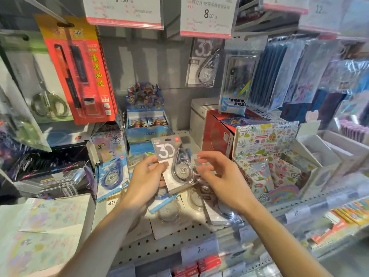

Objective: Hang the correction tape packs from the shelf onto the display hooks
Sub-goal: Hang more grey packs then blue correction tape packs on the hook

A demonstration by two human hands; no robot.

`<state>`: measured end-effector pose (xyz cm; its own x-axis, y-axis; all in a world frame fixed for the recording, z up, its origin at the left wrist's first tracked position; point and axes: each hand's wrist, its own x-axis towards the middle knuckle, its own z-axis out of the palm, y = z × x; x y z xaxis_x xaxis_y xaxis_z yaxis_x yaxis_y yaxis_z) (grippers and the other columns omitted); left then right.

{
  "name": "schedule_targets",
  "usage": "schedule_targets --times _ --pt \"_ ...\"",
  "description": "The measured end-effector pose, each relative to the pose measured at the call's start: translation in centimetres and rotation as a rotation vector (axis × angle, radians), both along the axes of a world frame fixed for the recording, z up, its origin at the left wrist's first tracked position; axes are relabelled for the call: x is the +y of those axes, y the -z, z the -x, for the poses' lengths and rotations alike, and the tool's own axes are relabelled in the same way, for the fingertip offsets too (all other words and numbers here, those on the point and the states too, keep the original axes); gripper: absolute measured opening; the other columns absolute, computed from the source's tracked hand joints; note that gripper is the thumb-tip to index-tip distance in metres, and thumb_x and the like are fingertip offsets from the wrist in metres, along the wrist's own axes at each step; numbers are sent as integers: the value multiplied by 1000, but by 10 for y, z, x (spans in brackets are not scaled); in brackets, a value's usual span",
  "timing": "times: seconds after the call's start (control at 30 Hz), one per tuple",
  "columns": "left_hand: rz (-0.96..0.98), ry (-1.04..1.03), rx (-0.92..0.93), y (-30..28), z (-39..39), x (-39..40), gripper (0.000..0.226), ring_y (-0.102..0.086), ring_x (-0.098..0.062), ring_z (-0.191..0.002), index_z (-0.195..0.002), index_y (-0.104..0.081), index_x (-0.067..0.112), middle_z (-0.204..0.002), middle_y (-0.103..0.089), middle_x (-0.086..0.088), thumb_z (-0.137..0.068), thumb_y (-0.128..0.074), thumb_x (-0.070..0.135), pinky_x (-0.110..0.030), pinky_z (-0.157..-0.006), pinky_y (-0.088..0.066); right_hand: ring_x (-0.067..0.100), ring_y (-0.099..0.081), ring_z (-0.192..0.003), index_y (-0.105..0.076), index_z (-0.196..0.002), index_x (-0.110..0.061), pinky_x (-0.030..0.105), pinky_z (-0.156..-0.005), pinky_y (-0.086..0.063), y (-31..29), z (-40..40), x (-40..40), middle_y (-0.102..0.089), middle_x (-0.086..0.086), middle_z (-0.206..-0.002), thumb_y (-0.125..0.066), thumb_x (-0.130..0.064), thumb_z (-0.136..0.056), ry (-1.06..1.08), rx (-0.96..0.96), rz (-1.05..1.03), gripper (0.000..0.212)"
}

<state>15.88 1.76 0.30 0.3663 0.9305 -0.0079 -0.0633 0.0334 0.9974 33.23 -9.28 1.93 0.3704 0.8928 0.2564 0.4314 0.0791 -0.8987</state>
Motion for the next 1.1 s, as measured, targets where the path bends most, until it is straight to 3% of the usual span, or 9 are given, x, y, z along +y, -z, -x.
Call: schedule_targets --times 0.2,0.3,0.4,0.5,0.6,0.77,0.87,1.03,1.1 --pt "-57 47 -43 3 27 -15 15 -69 -7 -49 -102 -70 15 -68 -78 3 -103 -58 7 -20 -42 -51 10 -70 -82 -69 -117 -22 24 -78 -59 10 0 -36 -77 -4 -96 -67 -20 -100 138 -118 58 17" --pt "-68 73 -50 10 36 -22 19 -69 -3 -50 -97 -69 24 -68 -78 3 -102 -59 8 -15 -45 -50 11 -71 -102 -68 -125 -21 31 -93 -57 28 4 -48 -76 -6 -111 -68 -24 -99 190 -284 185 26" --pt "-66 73 -31 17 43 -25 18 -68 -3 -48 -97 -68 24 -65 -78 4 -103 -59 9 -15 -44 -50 23 -65 -118 -59 -140 -16 25 -91 -47 43 11 -52 -69 3 -129 -67 -24 -99 212 -438 313 42" --pt "-36 80 -20 23 48 -25 15 -77 -14 -61 -105 -71 19 -83 -83 -7 -104 -59 11 -21 -48 -55 26 -61 -126 -53 -145 -12 26 -93 -44 50 14 -51 -63 7 -139 -66 -21 -99 214 -461 335 48" --pt "-40 76 -12 28 51 -24 14 -74 -8 -58 -103 -70 19 -75 -81 1 -104 -58 11 -18 -48 -53 23 -56 -133 -53 -145 -13 27 -104 -43 53 14 -49 -55 5 -149 -69 -21 -97 233 -465 312 51" --pt "-38 36 14 34 56 -24 16 -66 0 -47 -96 -69 21 -61 -74 12 -104 -57 12 -14 -41 -47 20 -61 -125 -56 -143 -17 37 -104 -51 53 18 -49 -58 1 -144 -72 -23 -93 282 -409 288 53" --pt "-12 48 31 35 59 -22 17 -68 -6 -54 -99 -72 14 -69 -76 8 -105 -56 15 -19 -45 -50 18 -62 -122 -58 -140 -19 40 -104 -51 45 18 -52 -61 -1 -138 -76 -19 -89 298 -345 233 54" --pt "-25 1 52 39 59 -19 17 -67 11 -64 -100 -73 15 -73 -77 19 -105 -57 18 -3 -54 -44 16 -64 -111 -62 -133 -20 40 -98 -53 30 18 -57 -66 -4 -125 -78 -16 -86 341 -348 177 50" --pt "-6 8 37 39 58 -19 14 -62 9 -50 -103 -71 17 -57 -70 21 -105 -57 19 -4 -45 -41 16 -64 -108 -62 -132 -22 38 -95 -52 26 19 -58 -67 -6 -122 -78 -19 -86 368 -372 177 48"
